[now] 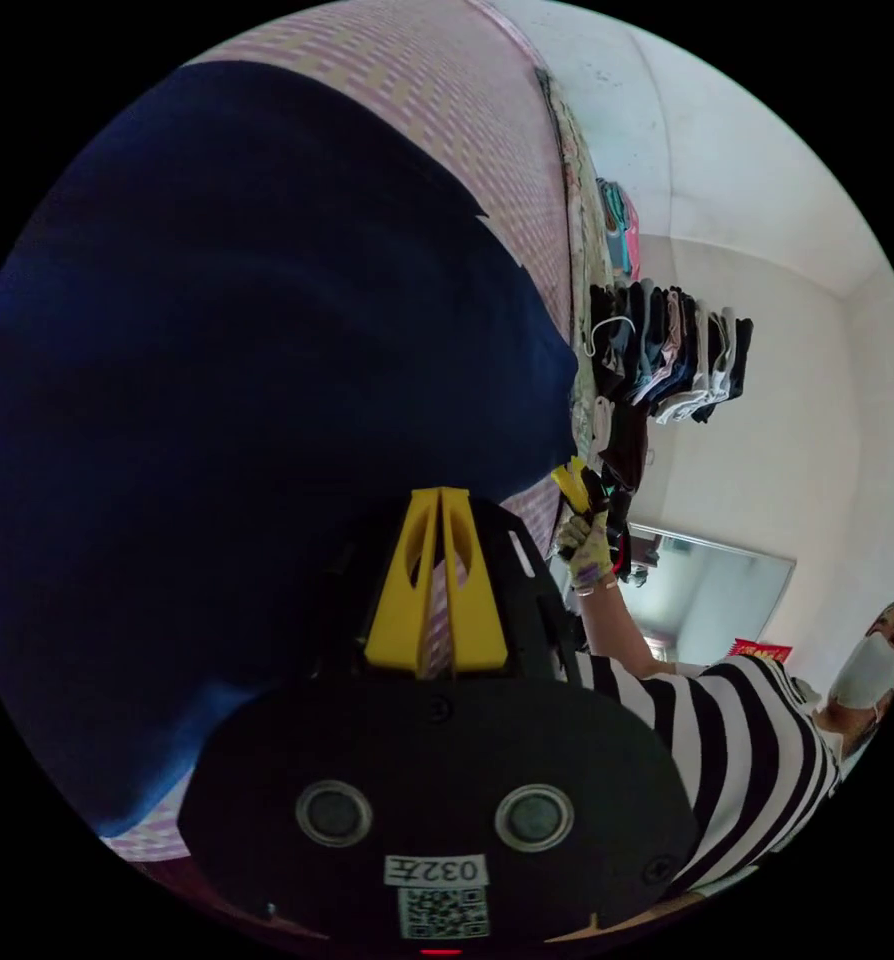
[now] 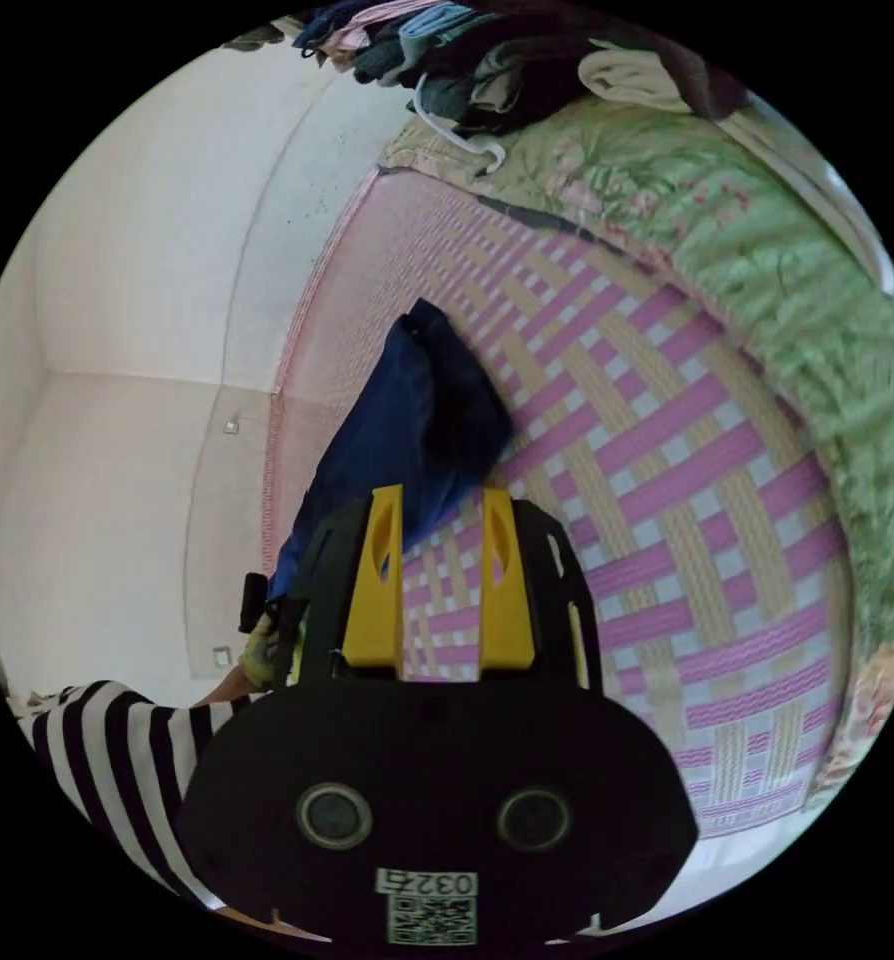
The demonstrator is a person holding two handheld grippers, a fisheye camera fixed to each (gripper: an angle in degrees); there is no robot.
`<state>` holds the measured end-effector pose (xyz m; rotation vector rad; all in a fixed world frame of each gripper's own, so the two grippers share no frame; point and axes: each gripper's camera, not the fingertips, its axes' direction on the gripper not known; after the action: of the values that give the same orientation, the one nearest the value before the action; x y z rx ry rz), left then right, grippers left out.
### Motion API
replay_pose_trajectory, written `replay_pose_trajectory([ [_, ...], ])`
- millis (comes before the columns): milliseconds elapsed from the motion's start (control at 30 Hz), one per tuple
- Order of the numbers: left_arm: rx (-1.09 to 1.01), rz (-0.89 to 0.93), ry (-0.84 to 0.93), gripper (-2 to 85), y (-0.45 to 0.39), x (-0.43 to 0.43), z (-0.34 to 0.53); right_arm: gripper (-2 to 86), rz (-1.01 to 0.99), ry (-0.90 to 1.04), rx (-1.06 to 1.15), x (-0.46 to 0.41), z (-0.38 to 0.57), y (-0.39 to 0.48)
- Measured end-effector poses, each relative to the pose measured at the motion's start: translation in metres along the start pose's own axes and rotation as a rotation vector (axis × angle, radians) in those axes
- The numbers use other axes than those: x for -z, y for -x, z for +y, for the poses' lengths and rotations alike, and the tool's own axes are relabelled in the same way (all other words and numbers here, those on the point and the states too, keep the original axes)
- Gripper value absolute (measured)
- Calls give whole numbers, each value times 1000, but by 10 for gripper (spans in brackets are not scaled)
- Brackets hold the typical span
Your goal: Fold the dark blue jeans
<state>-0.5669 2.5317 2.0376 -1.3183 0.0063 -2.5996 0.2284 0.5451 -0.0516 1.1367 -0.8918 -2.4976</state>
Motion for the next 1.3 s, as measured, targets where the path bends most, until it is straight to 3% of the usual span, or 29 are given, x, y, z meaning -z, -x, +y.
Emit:
replay_pose_trajectory([
  [367,-67,40,26,-9,1,-8,-15,84,-50,-91,19,-22,12,10],
  [600,-77,-38,77,-9,6,-12,-18,81,-24,-183,-66,-16,43,3],
  [800,-108,25,112,-9,12,0,-21,56,-62,-187,-115,-34,36,4],
  [1000,-137,157,-16,-9,12,71,16,46,147,-212,134,-50,39,97],
  [1067,-149,176,-78,-9,18,110,38,44,219,-193,313,-67,40,160],
  [1300,-179,197,-319,-9,36,230,107,43,218,-13,845,-176,111,350],
])
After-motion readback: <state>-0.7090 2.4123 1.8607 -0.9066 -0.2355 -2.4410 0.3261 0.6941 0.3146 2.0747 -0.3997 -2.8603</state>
